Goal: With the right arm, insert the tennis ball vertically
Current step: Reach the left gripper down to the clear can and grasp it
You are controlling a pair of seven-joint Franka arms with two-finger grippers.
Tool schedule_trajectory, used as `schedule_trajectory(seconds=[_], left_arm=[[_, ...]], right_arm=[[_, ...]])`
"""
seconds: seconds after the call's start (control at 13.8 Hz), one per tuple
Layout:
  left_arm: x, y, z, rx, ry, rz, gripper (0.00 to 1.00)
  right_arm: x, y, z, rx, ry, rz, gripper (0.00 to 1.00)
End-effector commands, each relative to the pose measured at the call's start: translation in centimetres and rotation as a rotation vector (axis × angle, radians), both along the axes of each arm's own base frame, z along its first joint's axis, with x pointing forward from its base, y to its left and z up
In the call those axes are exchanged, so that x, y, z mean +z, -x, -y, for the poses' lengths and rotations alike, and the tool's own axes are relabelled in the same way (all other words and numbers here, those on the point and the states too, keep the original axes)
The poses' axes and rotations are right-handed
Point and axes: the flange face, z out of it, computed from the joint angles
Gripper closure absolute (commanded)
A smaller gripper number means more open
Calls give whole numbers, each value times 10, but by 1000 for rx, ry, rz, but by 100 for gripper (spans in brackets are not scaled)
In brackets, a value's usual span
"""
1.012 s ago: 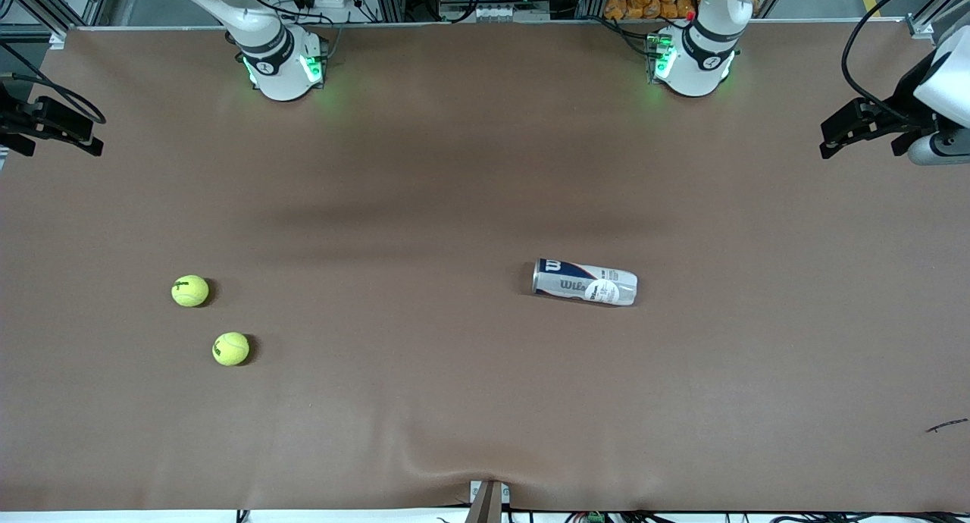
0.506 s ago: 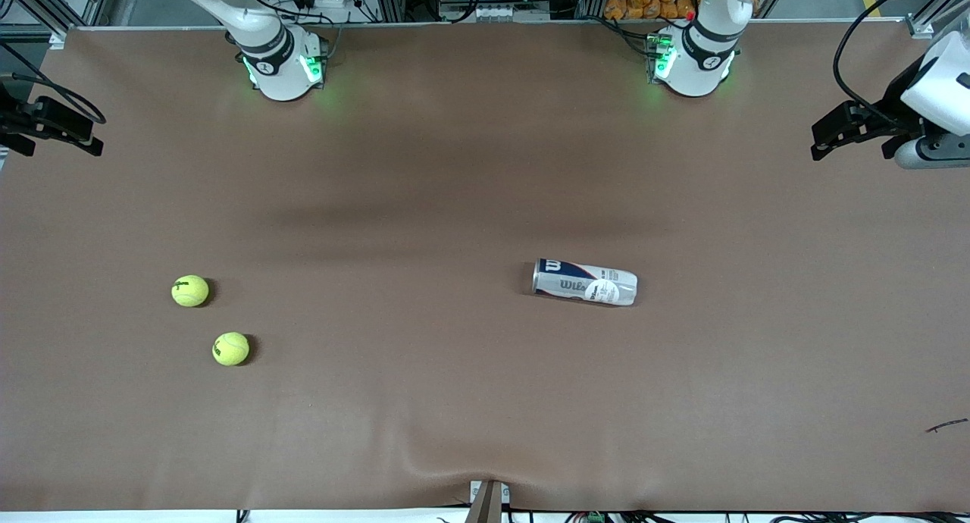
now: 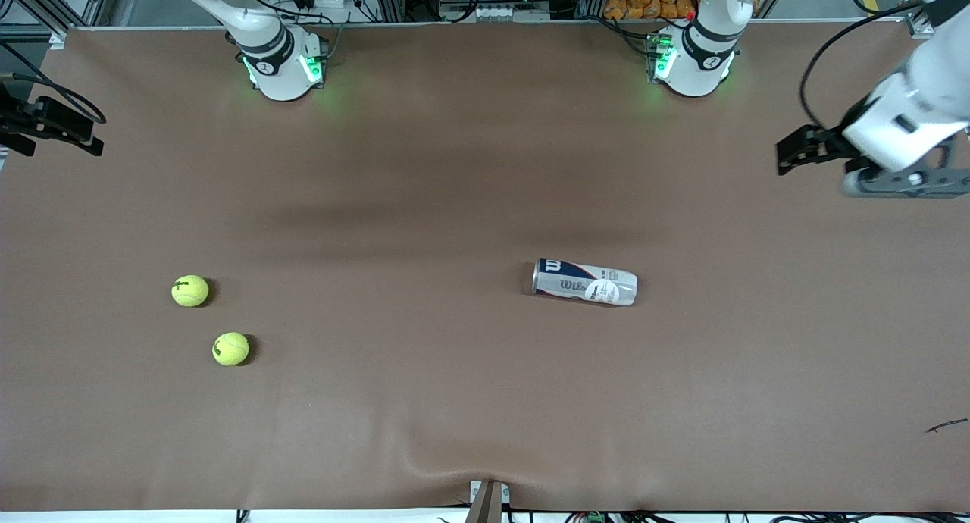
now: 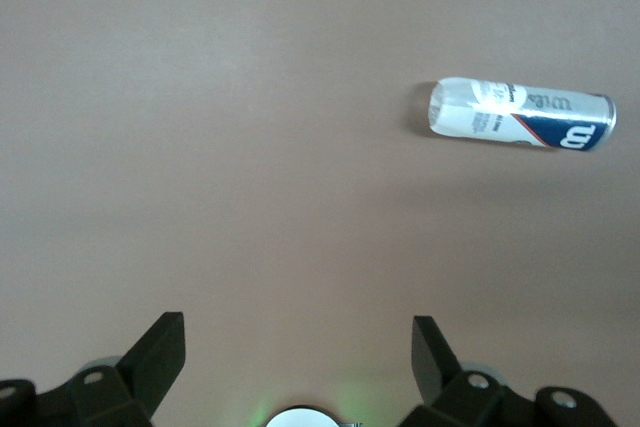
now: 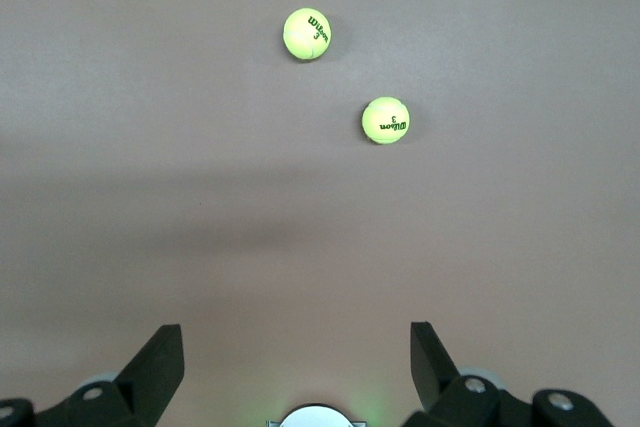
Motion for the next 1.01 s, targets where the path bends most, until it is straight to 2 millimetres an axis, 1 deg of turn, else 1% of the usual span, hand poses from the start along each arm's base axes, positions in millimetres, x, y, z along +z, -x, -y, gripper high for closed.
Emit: schedule_trajectory(seconds=[0.0,0.07,0.14,0.22,0.36,0.51,0.58,0.65,0.79,0.87,0.94], left_arm=[[-20,-4,30,-76,3,-24,0],[-31,-4,43,-99,3,-29,0],[-48,-1,57,-123,6,-27,0],[-68,4,74,-157,8,-24,0],[-92,13,103,-212,13,-15,0],[-121,27,135,-277,19,7,0],[-137,31,149,-318,8,14,0],[-152,35,171,-385,-20,14,0],[-183,36,210,-527,-97,16,0],[-196,33,220,-566,-116,14,0],[-207,24,227,-586,-117,12,0]], right_arm=[[2,1,2,-11,12,-3,0],[1,1,3,-16,12,-5,0],[-1,1,3,-15,11,-8,0],[-1,1,3,-15,11,-10,0],[-3,1,2,-16,11,-16,0],[-4,0,2,-17,11,-17,0],[-6,-1,2,-17,10,-20,0],[-7,-1,1,-14,11,-23,0],[-7,-2,-2,-10,10,-23,0],[-7,-2,-1,-11,10,-23,0],[-7,-2,-1,-11,10,-23,0]])
